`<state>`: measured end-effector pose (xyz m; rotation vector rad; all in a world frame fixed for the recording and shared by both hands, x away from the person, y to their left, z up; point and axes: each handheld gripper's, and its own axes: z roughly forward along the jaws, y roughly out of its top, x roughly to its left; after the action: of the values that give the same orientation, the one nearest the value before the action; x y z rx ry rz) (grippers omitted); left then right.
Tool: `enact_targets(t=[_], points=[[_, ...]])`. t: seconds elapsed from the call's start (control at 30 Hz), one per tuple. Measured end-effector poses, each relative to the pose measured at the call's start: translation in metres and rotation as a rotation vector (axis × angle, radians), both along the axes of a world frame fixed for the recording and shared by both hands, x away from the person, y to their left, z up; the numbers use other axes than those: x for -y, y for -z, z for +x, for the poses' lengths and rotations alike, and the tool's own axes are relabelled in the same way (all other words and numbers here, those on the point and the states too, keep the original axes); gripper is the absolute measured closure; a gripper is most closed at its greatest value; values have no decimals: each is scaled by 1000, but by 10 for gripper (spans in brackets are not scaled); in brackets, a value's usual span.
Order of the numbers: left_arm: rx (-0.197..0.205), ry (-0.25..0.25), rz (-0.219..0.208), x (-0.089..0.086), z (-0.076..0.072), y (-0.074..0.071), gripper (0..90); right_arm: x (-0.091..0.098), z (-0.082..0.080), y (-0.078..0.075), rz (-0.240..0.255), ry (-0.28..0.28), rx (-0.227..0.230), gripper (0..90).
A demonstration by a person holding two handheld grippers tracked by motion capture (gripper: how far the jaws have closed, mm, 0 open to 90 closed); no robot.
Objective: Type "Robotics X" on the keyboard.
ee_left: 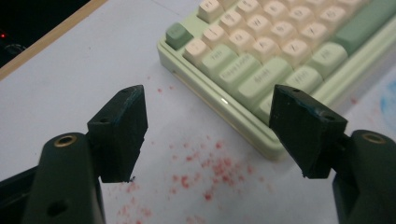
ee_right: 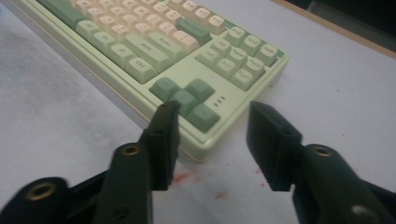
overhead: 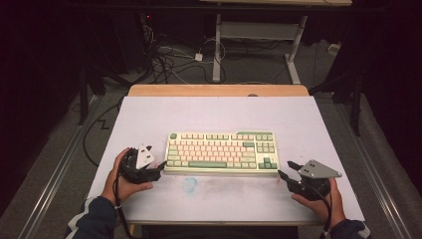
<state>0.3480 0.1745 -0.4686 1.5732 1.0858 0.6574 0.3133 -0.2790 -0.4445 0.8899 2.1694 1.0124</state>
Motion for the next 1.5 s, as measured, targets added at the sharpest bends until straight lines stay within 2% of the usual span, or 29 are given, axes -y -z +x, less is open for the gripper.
enact_targets(t=[0.07, 0.1, 0.13, 0.17, 0.23, 0.37, 0.63, 1.0, 1.23, 1.3, 1.47, 1.5], points=[[-10, 17, -31, 5, 8, -7, 264, -7, 5, -3, -8, -21, -13, 697], [0, 15, -22, 9, 11, -9, 264, -11, 8, -5, -7, -33, -13, 747], [-8, 27, -23, 17, 18, -14, 262, -15, 12, -6, -3, -46, -19, 793], [-8, 27, -23, 17, 18, -14, 258, -19, 16, -7, 8, -65, -34, 836], [-9, 32, -8, 24, 24, -16, 257, -29, 24, -10, -4, -100, -48, 899], [-26, 43, -30, 34, 29, -20, 257, -49, 39, -11, -20, -144, -65, 900], [-37, 39, -42, 29, 23, -20, 257, -78, 57, -9, -61, -191, -93, 900], [-14, 70, -28, 38, 26, -21, 256, -86, 67, -1, -86, -194, -120, 900], [-21, 76, -24, 39, 27, -21, 259, -88, 68, 4, -98, -185, -128, 900], [-25, 78, -25, 40, 27, -21, 285, -88, 68, 5, -96, -180, -130, 900], [-20, 101, -24, 43, 26, -24, 474, -88, 70, 8, -87, -178, -138, 900], [-27, 107, -23, 43, 26, -25, 474, -88, 69, 8, -86, -178, -137, 900]])
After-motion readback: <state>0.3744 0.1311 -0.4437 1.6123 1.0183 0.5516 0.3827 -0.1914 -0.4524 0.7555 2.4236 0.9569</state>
